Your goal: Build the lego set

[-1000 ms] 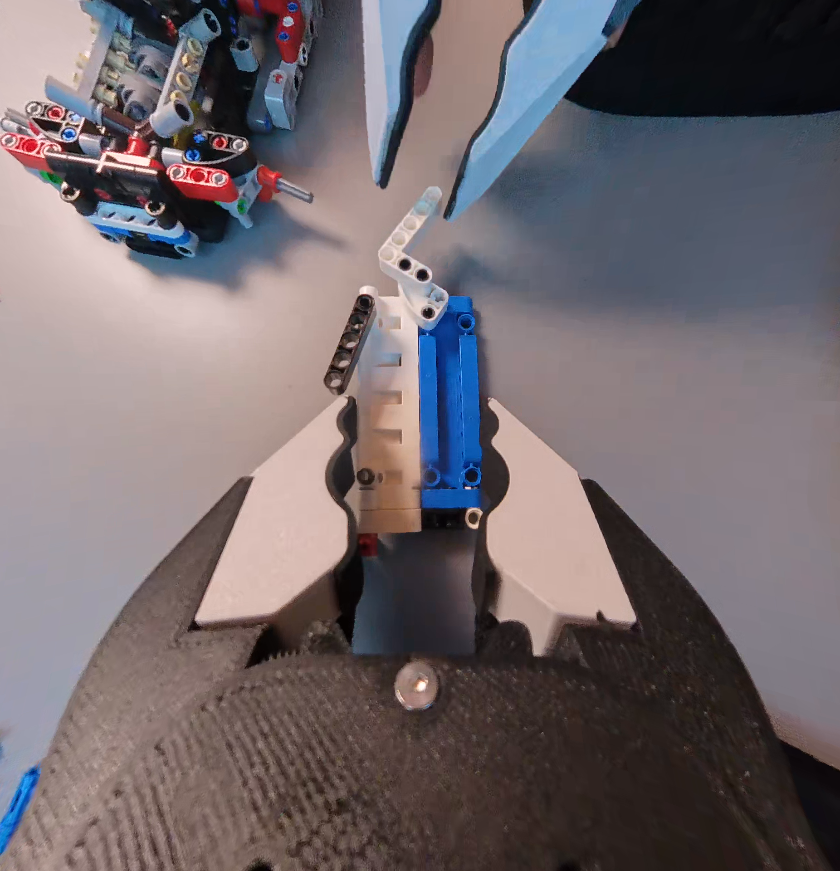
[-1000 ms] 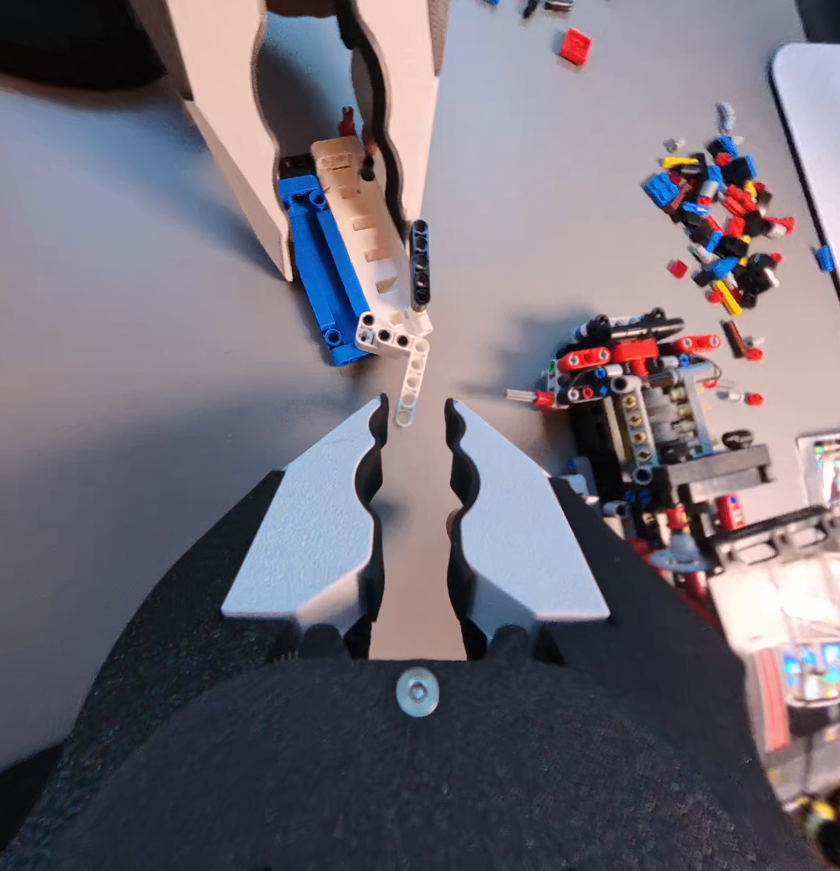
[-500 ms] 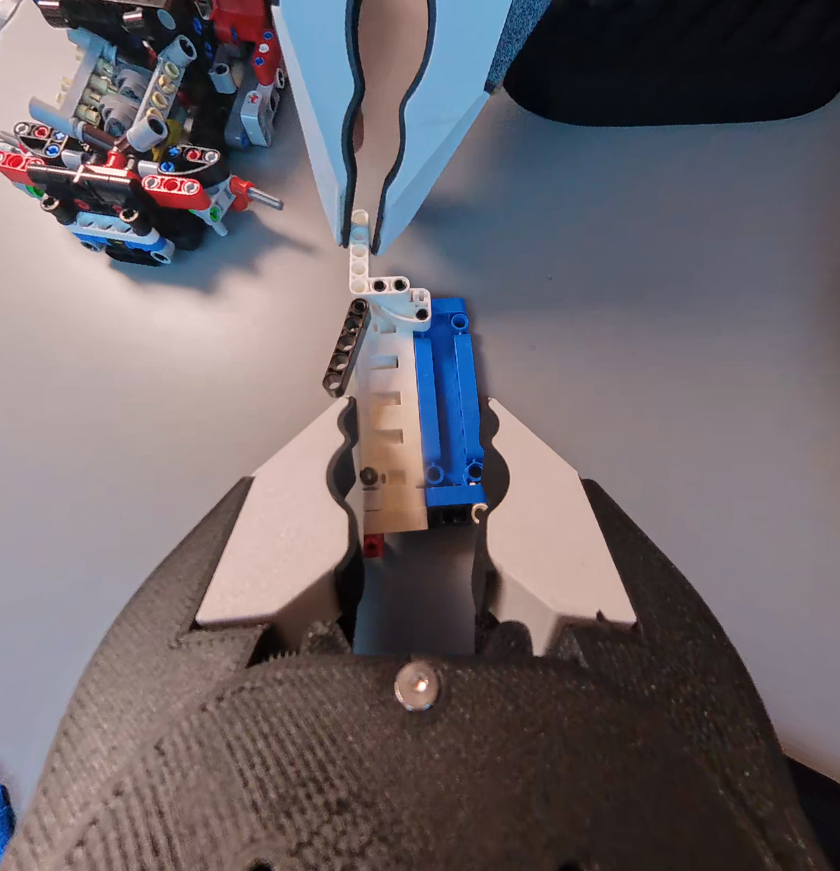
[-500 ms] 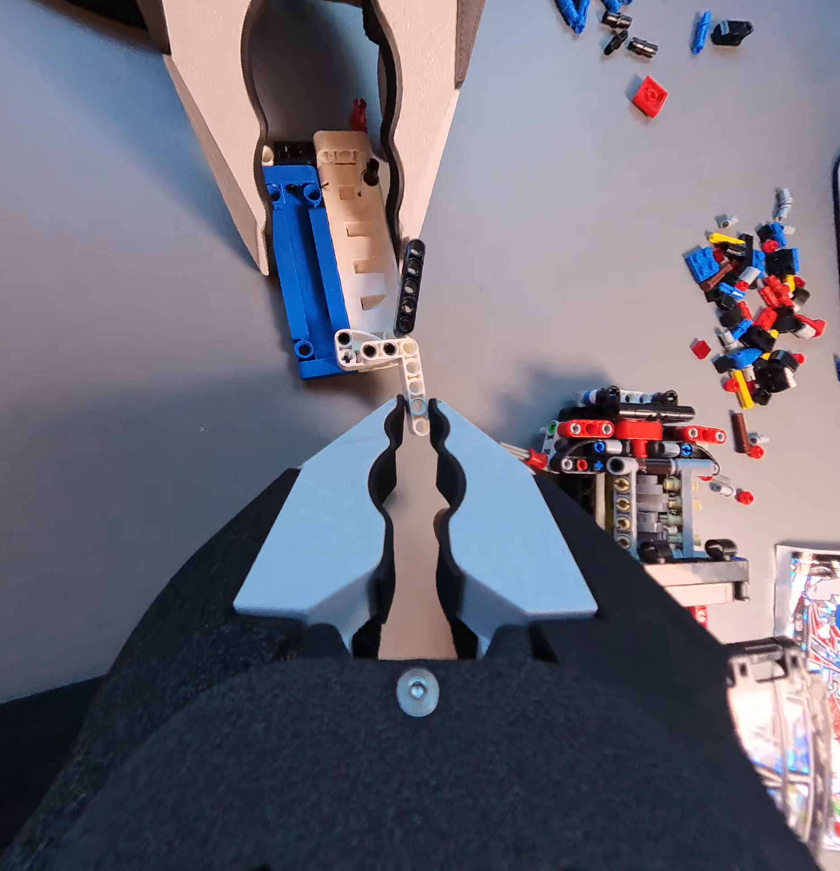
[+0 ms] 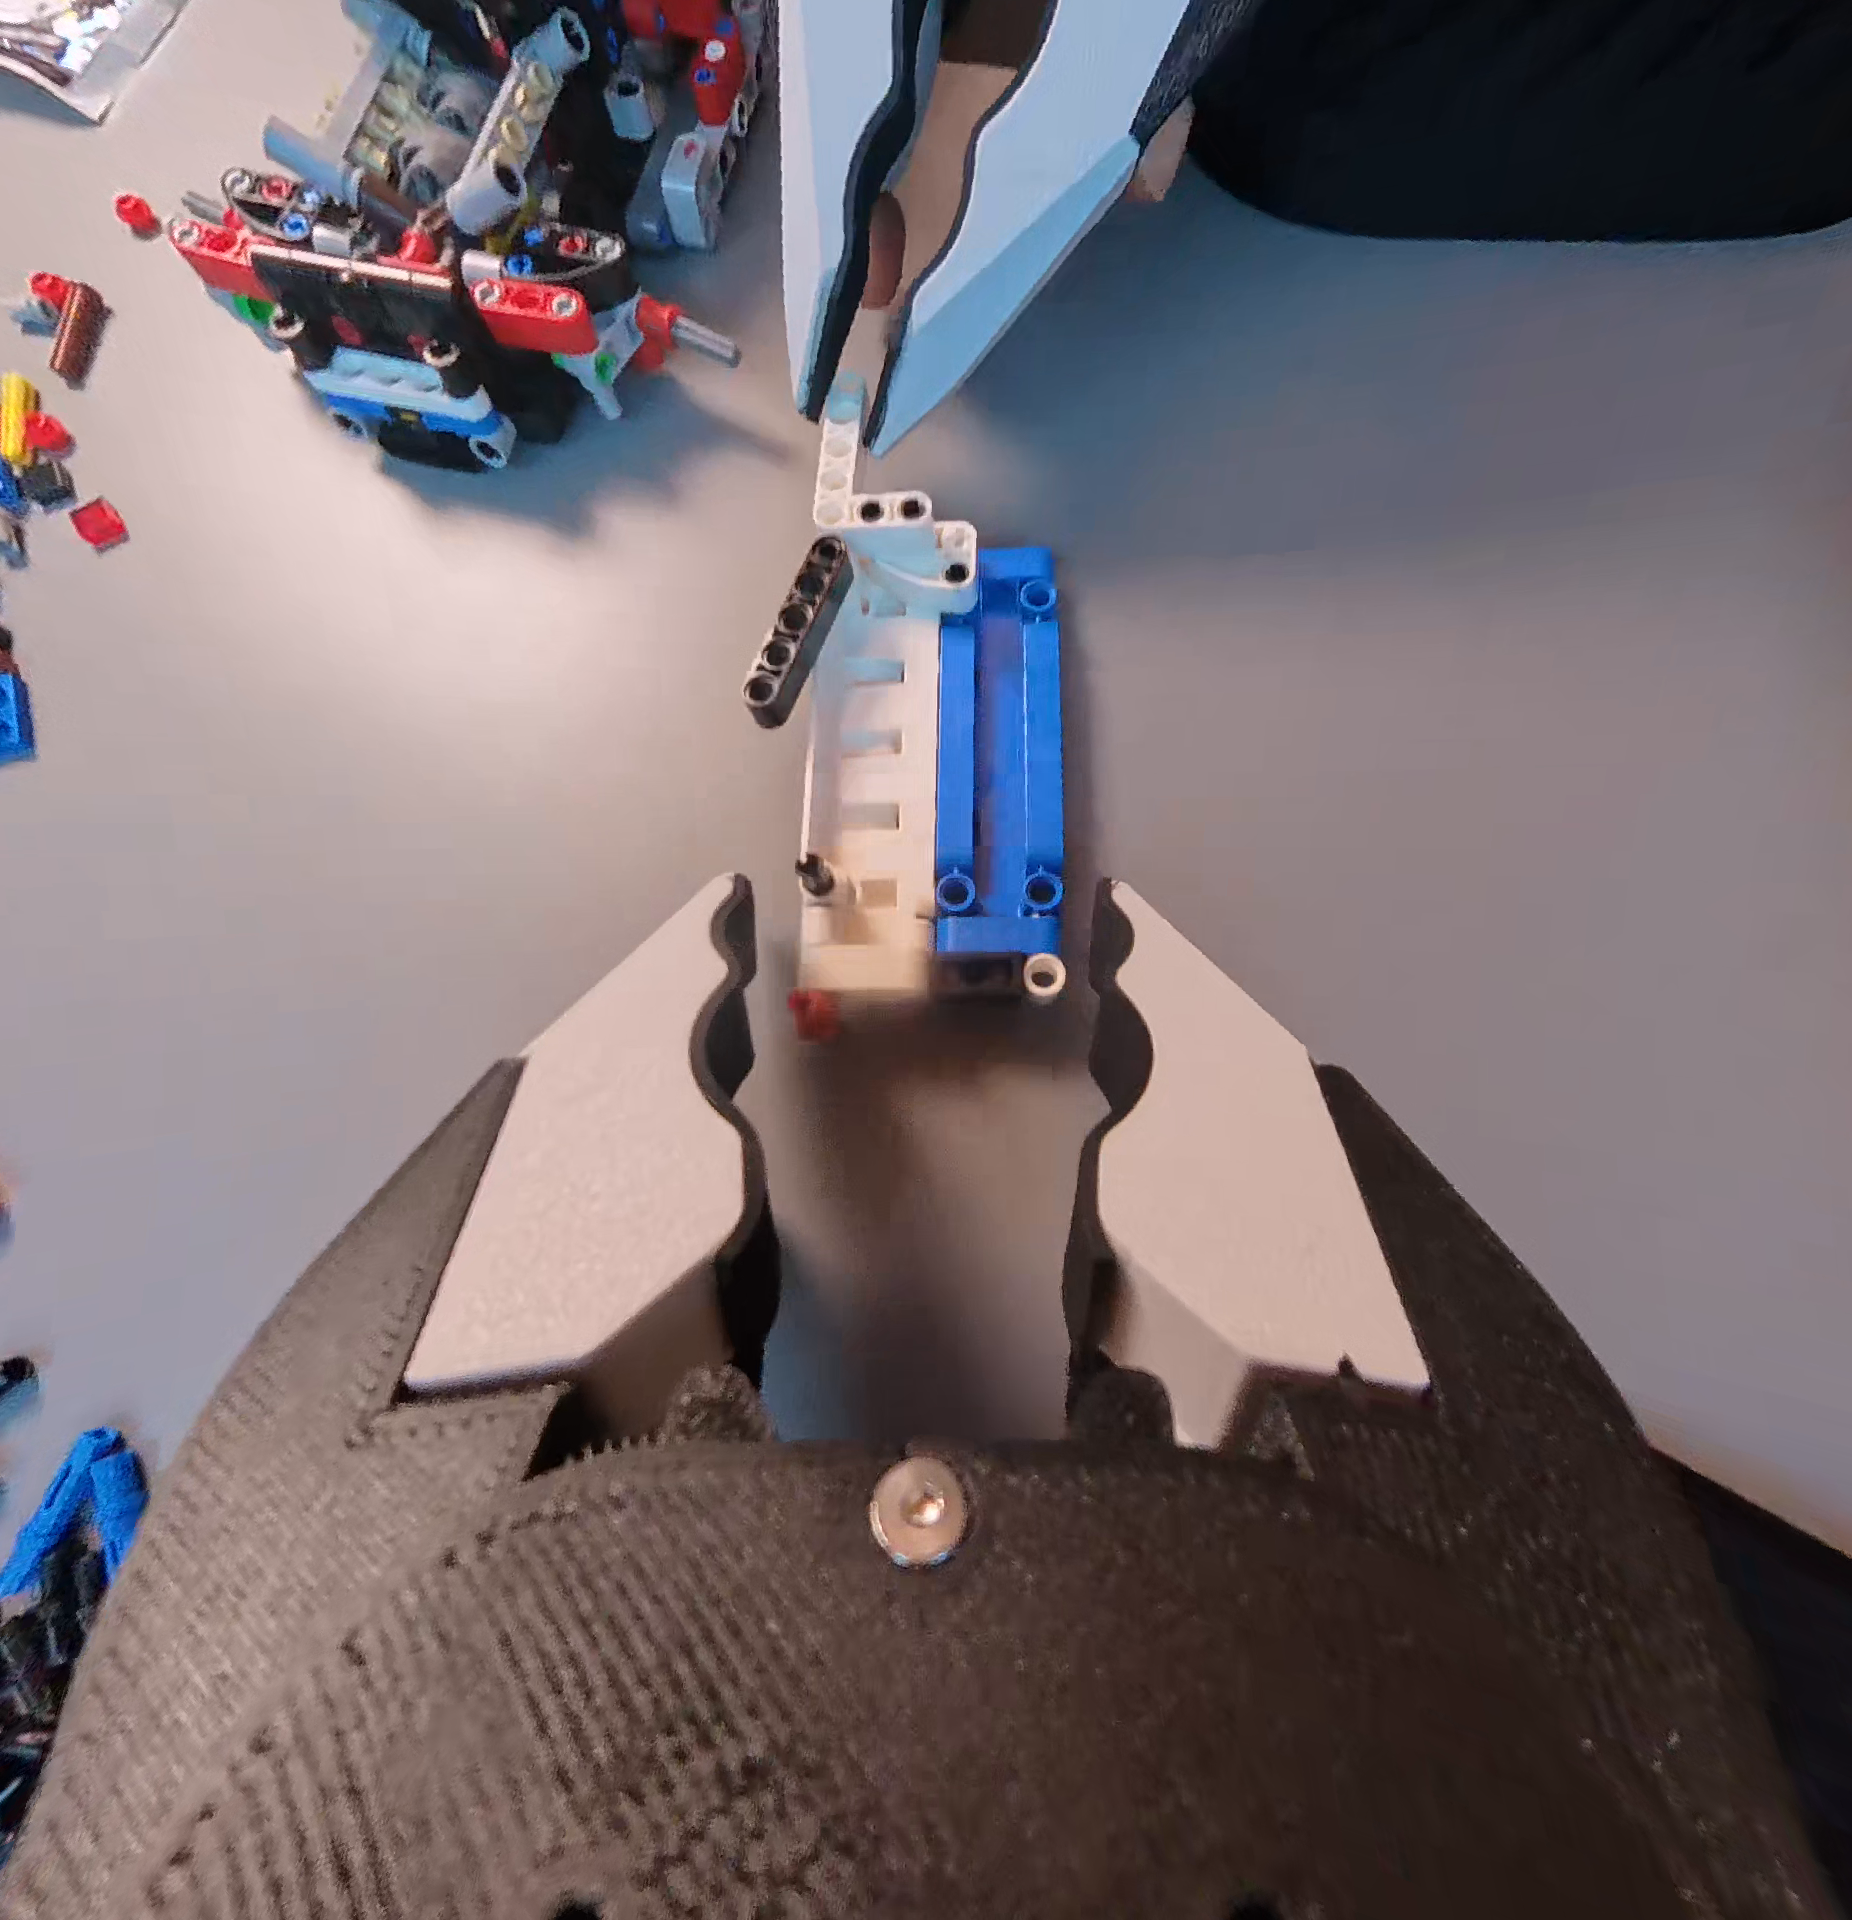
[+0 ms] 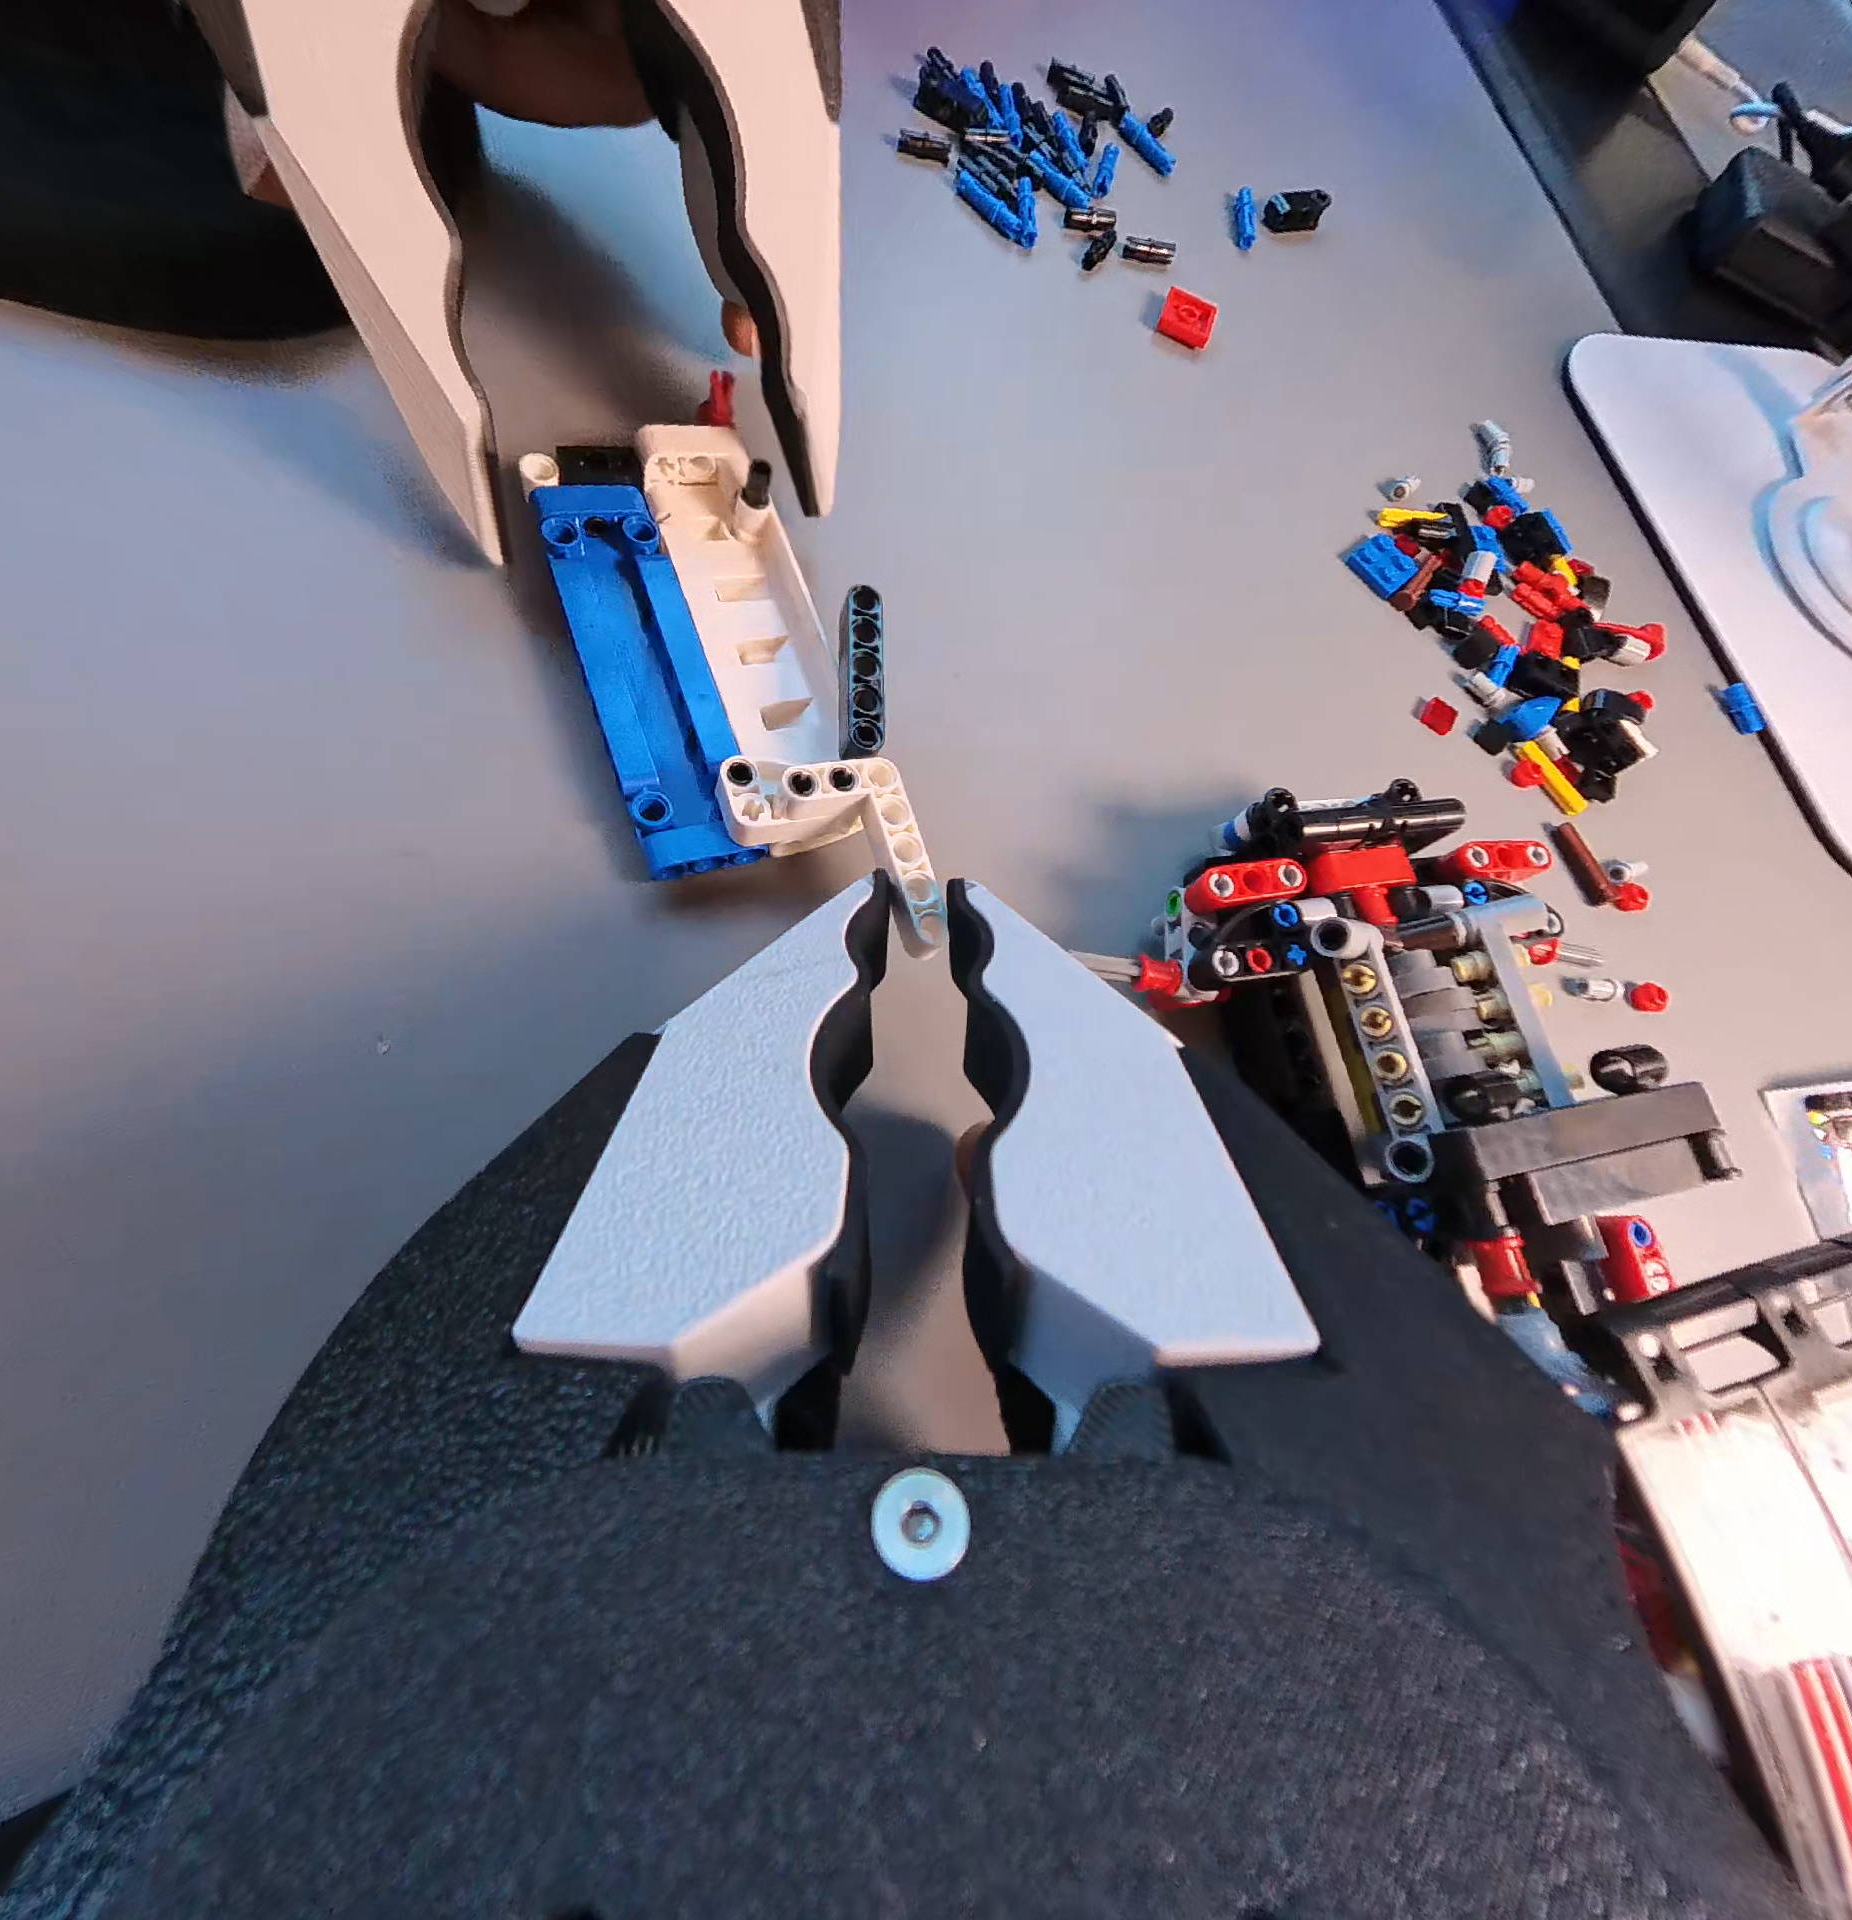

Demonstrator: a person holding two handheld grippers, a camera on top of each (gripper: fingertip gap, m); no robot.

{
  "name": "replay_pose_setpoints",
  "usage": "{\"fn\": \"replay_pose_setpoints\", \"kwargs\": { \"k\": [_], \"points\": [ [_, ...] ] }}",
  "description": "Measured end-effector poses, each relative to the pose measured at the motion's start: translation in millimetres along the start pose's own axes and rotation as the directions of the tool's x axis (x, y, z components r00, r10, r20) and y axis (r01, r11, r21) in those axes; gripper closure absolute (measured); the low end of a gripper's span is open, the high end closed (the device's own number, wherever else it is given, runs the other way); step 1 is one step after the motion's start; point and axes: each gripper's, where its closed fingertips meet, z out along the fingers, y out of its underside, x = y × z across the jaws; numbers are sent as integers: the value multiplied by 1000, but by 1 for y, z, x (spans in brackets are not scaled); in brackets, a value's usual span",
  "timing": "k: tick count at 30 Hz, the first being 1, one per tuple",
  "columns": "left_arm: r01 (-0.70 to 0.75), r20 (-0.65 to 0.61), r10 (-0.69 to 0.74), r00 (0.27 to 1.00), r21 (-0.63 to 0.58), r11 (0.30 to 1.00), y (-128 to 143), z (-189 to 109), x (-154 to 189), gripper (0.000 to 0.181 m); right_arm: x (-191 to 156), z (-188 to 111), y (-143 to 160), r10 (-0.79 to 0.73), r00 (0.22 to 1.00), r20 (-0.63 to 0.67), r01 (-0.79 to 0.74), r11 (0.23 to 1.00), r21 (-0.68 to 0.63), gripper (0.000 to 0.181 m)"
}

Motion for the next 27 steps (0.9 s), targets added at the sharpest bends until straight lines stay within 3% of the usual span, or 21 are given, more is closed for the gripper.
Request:
{"fn": "replay_pose_setpoints", "kwargs": {
  "k": [6,13,27],
  "points": [
    [-11,-8,11,1000,-8,1000,4,3,0,128,2,1,2,-10,999,-43,11,1000,25,171],
    [-111,-8,112,994,72,991,1,2,-3,130,2,0,3,-30,997,-76,33,999,38,171],
    [-76,58,72,996,72,995,2,1,-17,130,3,-4,6,-16,997,-79,19,999,32,173]
  ]
}}
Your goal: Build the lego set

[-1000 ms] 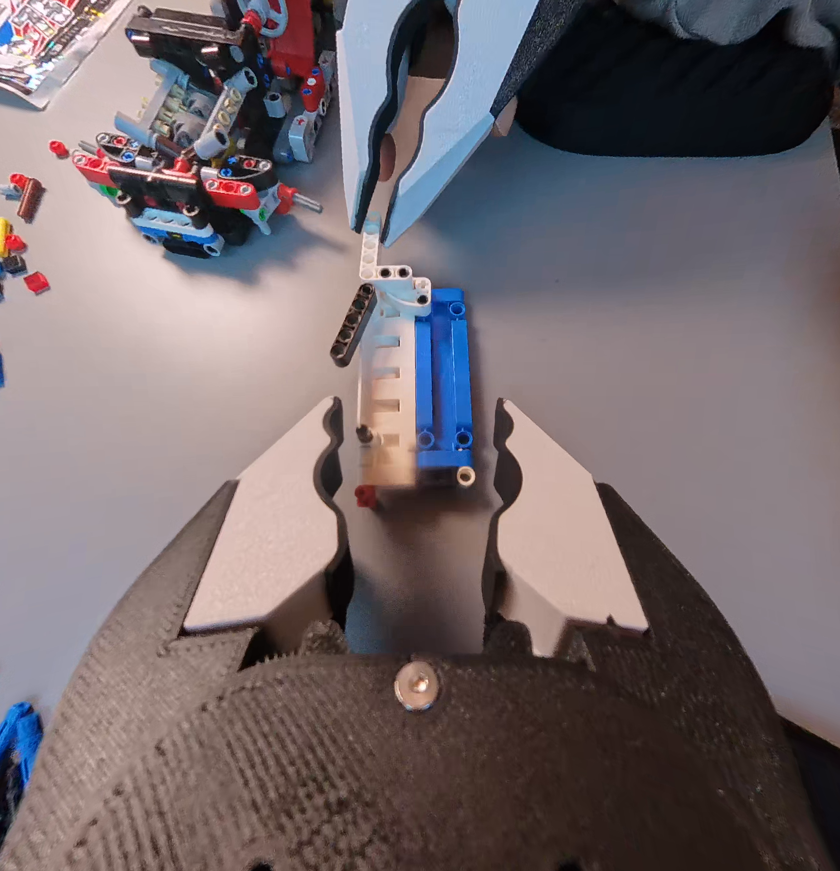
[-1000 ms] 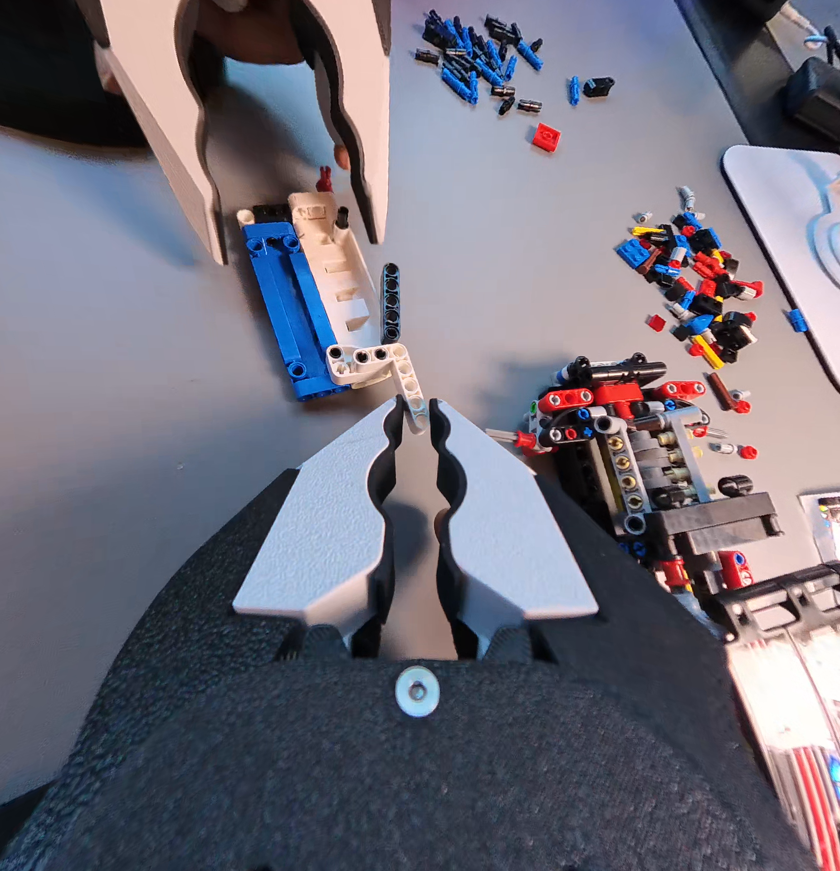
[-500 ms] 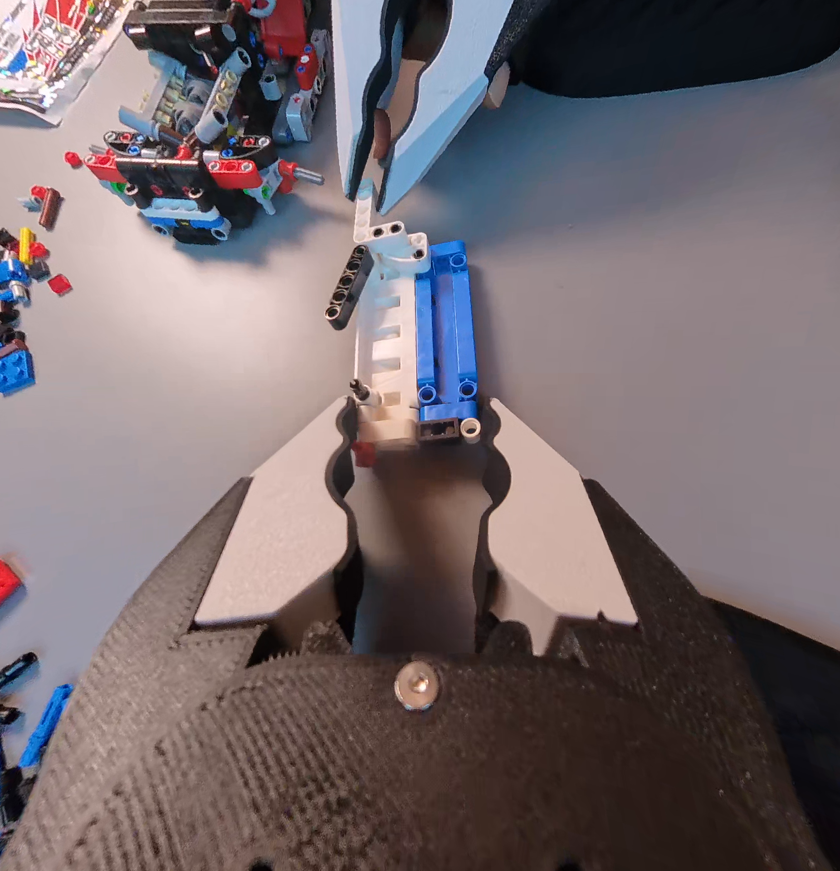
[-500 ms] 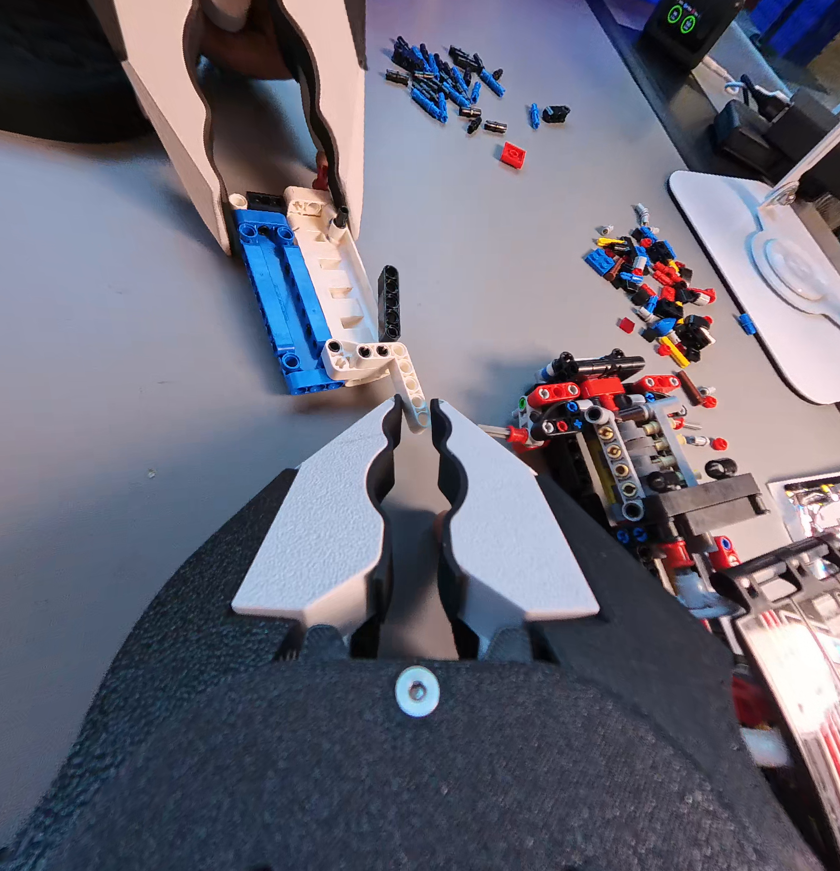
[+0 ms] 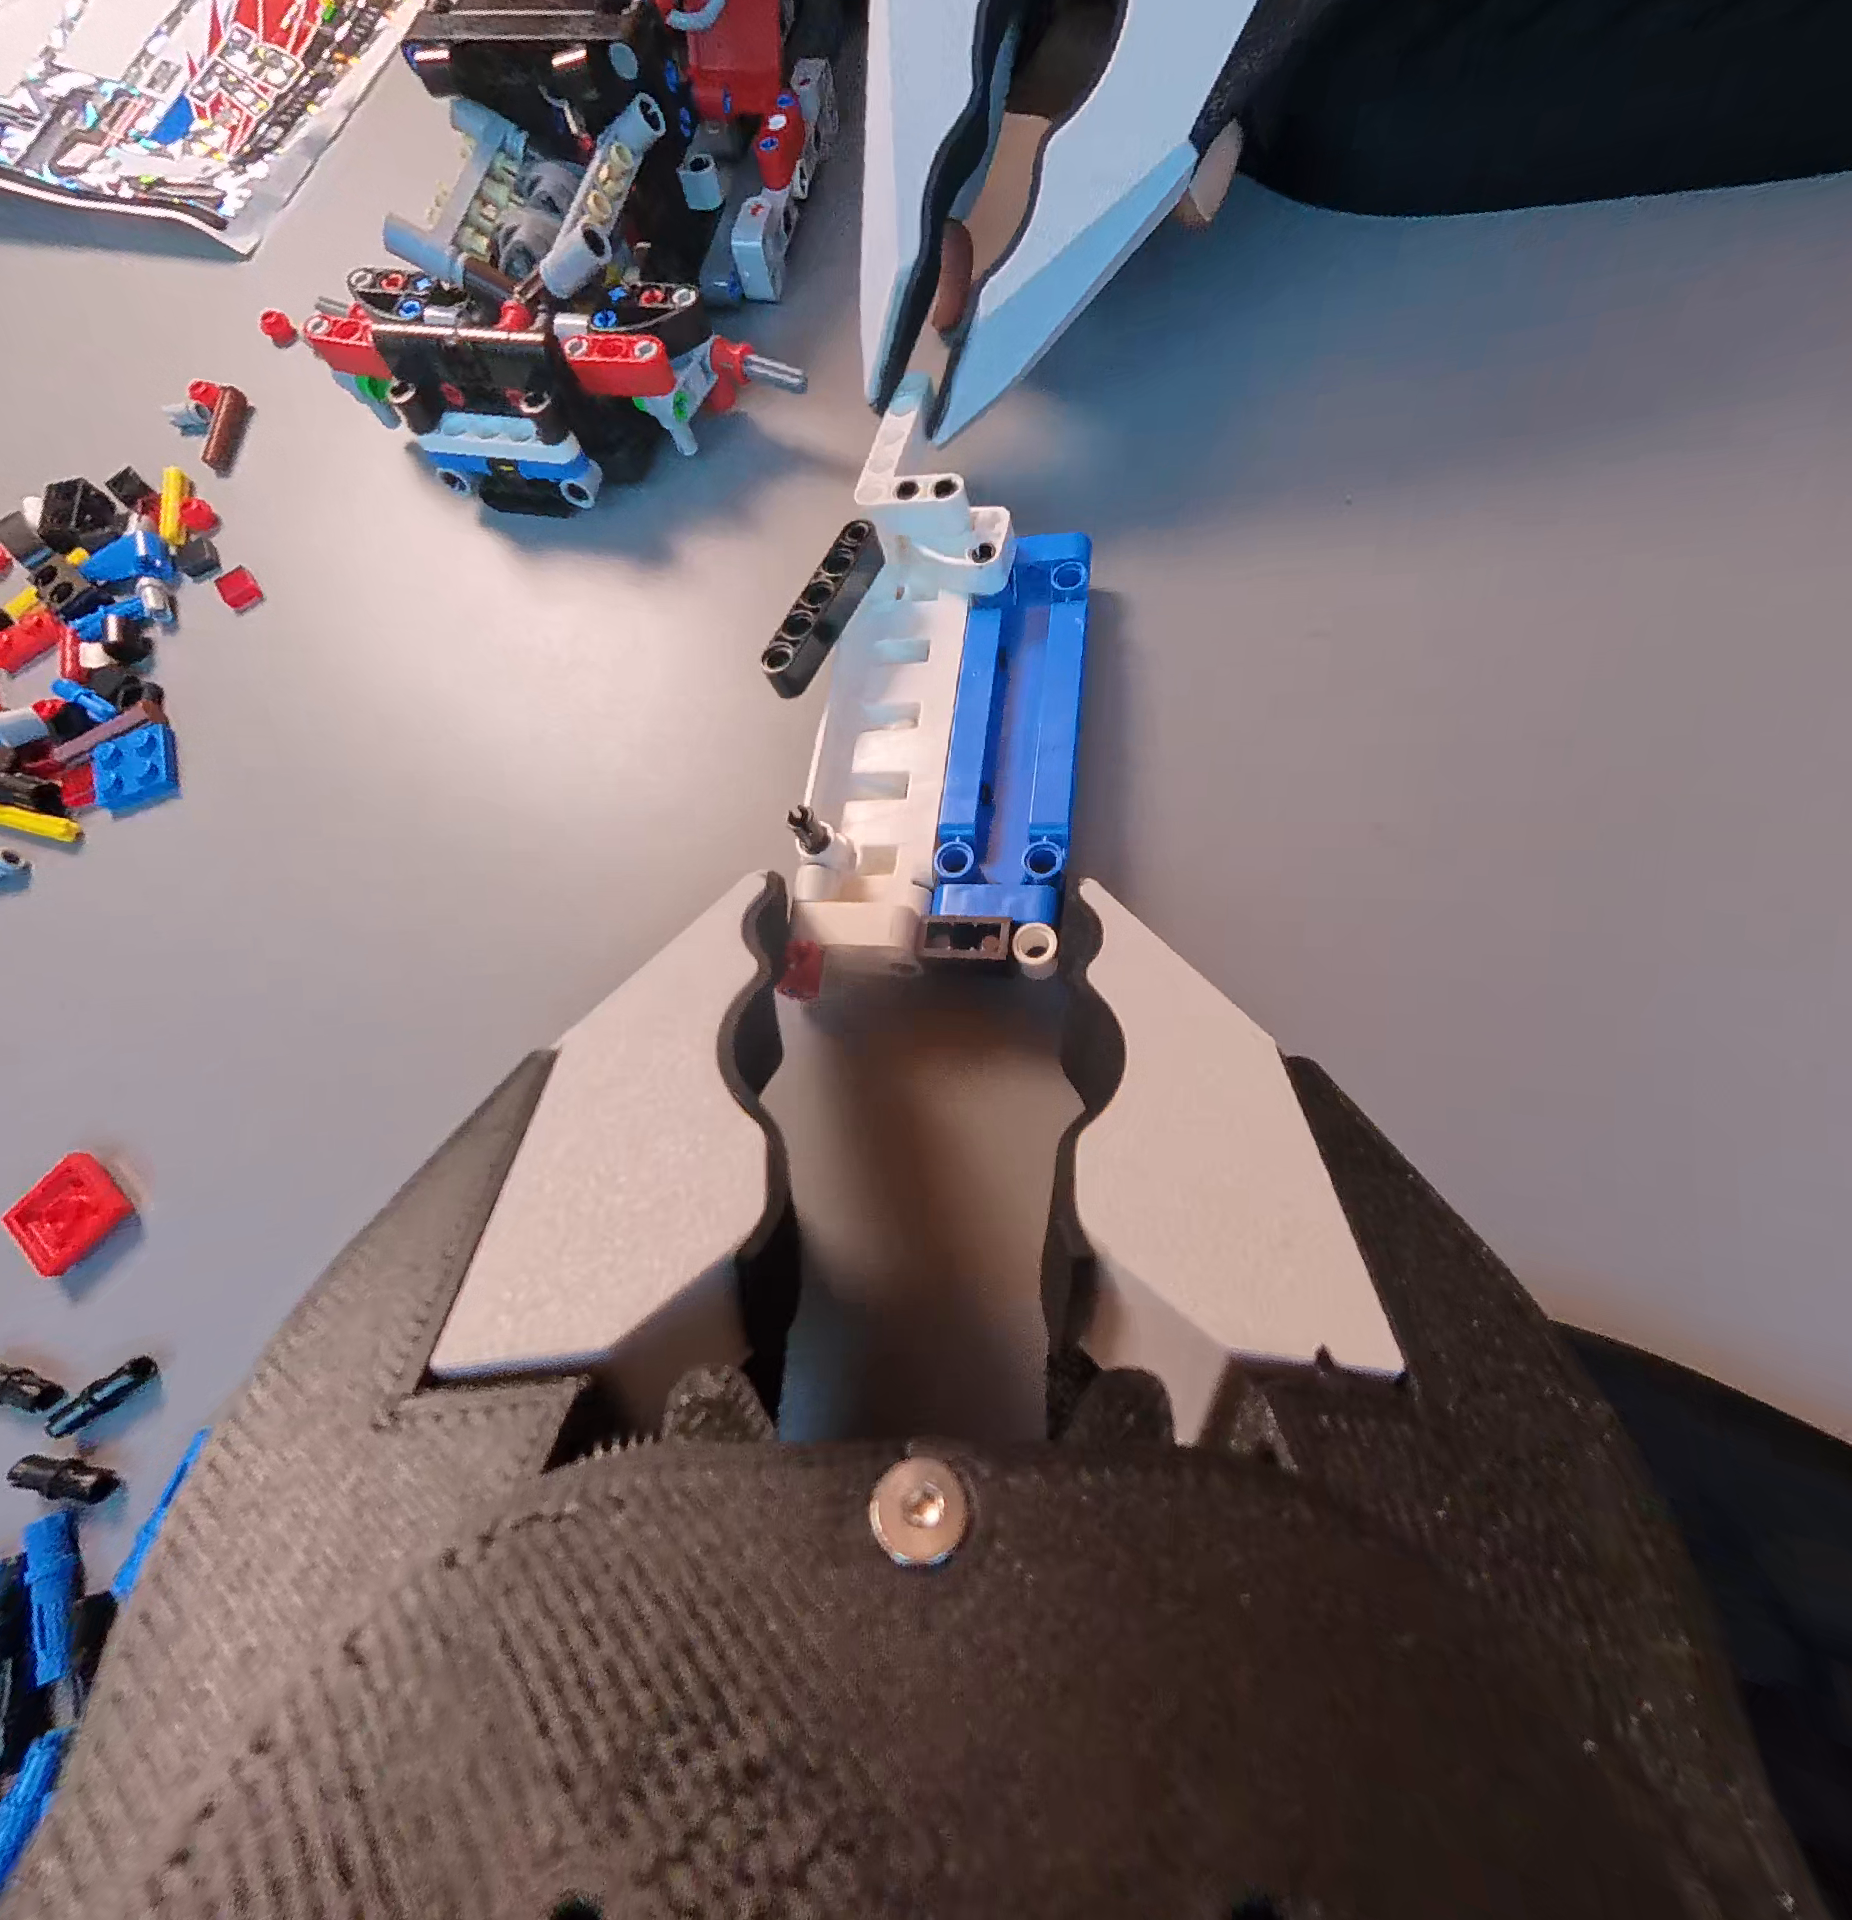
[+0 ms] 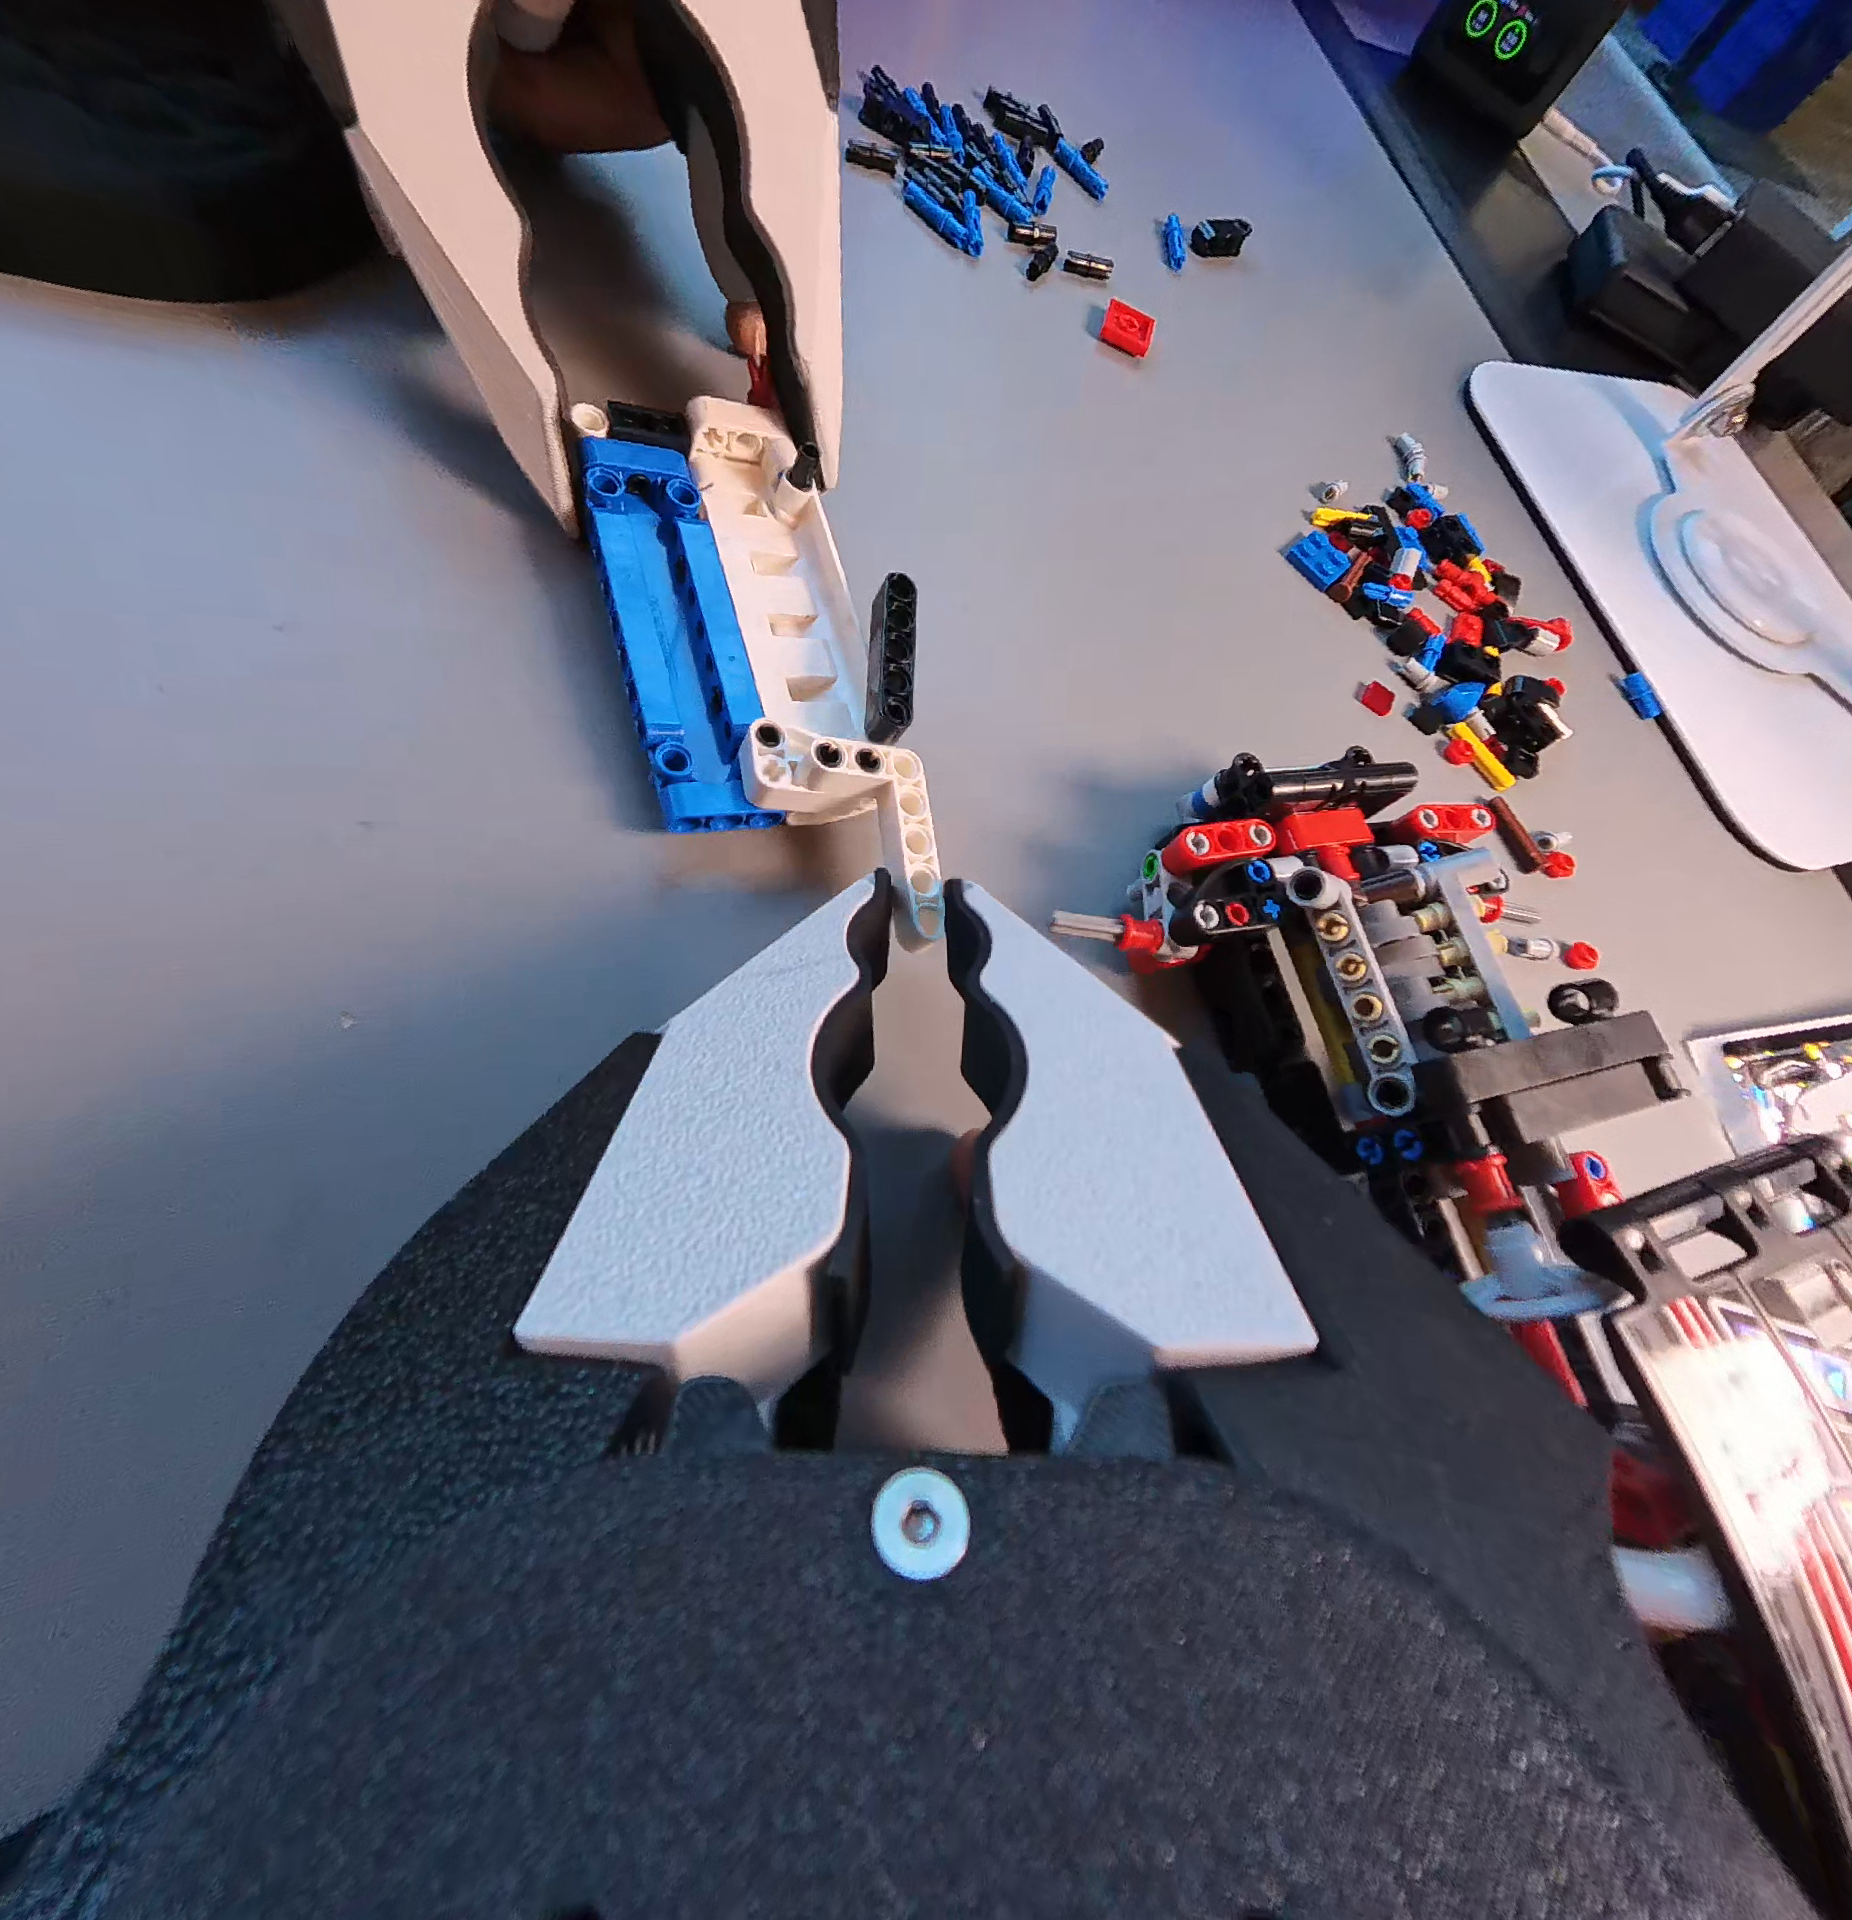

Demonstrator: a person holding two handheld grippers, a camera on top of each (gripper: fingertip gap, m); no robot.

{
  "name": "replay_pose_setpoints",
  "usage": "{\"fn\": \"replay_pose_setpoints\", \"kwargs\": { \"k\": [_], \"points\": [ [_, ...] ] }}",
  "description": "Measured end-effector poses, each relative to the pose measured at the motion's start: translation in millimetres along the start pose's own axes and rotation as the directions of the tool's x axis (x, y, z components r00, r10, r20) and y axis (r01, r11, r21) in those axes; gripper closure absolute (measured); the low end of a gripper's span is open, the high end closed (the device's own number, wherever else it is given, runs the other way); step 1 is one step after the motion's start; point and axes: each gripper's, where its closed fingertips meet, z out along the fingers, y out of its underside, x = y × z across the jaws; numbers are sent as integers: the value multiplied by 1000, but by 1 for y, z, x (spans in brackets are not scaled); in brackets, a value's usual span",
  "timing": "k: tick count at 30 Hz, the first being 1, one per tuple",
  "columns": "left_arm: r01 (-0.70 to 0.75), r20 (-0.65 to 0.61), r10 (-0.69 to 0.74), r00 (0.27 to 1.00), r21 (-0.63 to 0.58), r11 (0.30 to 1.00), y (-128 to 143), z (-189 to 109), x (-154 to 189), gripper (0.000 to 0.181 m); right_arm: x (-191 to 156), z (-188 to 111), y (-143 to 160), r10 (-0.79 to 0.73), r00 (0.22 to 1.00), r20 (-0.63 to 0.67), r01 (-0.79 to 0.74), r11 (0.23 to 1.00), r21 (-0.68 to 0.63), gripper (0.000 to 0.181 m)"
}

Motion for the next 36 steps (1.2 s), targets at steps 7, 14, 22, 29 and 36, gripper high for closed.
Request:
{"fn": "replay_pose_setpoints", "kwargs": {
  "k": [7,14,22,29,36],
  "points": [
    [9,16,-9,1000,-1,1000,1,-2,-4,131,0,-1,-1,4,1000,-6,-4,1000,6,173],
    [35,44,-35,998,22,999,-1,-5,-10,130,6,-7,-6,26,999,-32,-24,998,55,168],
    [38,64,-41,997,38,999,-2,-7,-14,130,14,-13,-12,70,996,-53,-64,992,105,170],
    [16,80,-19,997,39,999,-3,-7,-15,130,17,-14,-13,91,994,-68,-83,990,115,171],
    [107,162,-175,971,359,927,-47,-43,-43,122,63,-42,-55,274,934,-228,-194,928,318,169]
  ]
}}
